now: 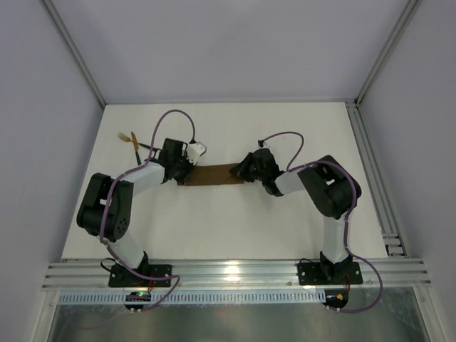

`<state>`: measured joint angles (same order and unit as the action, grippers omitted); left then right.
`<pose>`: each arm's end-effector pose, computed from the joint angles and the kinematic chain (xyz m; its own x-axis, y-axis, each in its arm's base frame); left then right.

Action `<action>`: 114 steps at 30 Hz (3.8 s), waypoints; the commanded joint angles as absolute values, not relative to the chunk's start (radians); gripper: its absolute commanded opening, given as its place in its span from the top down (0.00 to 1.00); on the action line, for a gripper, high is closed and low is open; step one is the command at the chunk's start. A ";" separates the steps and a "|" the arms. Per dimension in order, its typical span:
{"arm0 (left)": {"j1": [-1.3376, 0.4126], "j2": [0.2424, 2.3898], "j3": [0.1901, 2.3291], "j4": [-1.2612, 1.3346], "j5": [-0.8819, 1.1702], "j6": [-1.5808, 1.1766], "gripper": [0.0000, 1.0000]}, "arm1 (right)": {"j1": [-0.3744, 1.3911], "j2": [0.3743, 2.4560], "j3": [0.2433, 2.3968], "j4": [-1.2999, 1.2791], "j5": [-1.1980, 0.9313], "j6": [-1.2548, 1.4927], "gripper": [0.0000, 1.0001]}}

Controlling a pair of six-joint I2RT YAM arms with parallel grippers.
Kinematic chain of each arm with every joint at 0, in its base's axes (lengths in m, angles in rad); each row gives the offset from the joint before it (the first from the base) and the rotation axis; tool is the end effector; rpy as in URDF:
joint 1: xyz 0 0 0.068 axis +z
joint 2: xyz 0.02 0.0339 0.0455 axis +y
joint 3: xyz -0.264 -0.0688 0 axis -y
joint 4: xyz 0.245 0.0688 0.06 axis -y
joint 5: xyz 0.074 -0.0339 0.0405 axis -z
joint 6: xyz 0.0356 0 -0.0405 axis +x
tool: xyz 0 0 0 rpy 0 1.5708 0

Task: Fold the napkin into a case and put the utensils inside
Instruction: Smooth out the smaller rectangle-folded napkin at the center of the board, then pick up the smaller rectangle-folded napkin from the center of the board, then turn over the smaller rectangle folded napkin at the center of the board.

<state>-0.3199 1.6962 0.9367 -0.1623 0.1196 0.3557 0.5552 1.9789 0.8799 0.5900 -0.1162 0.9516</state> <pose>0.3196 -0.1104 0.1631 -0.5764 0.5552 -0.5997 0.6202 0.7750 0.1214 0.3251 0.2065 0.1116 -0.7368 0.4948 -0.4608 -0.0166 0.6681 0.7439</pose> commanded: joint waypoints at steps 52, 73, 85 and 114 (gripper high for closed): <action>-0.741 1.859 0.911 -0.126 -0.267 0.696 0.95 | 0.561 2.008 1.017 0.434 -0.215 0.812 0.97; -0.575 1.712 1.023 -0.379 0.089 0.581 1.00 | 0.405 1.545 0.764 0.440 -0.391 0.456 0.63; -0.526 1.677 1.098 -0.613 0.304 0.627 1.00 | 0.818 1.279 0.535 0.416 -0.313 -0.836 0.38; -0.526 1.574 1.109 -0.831 0.476 0.650 1.00 | 0.960 1.632 0.704 0.374 -0.141 -0.830 0.53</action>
<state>-0.5278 1.6146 1.0790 -0.8013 0.4297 0.6373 0.9421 1.6352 0.6735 0.3874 -0.1684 -0.8589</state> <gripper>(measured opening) 0.030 0.509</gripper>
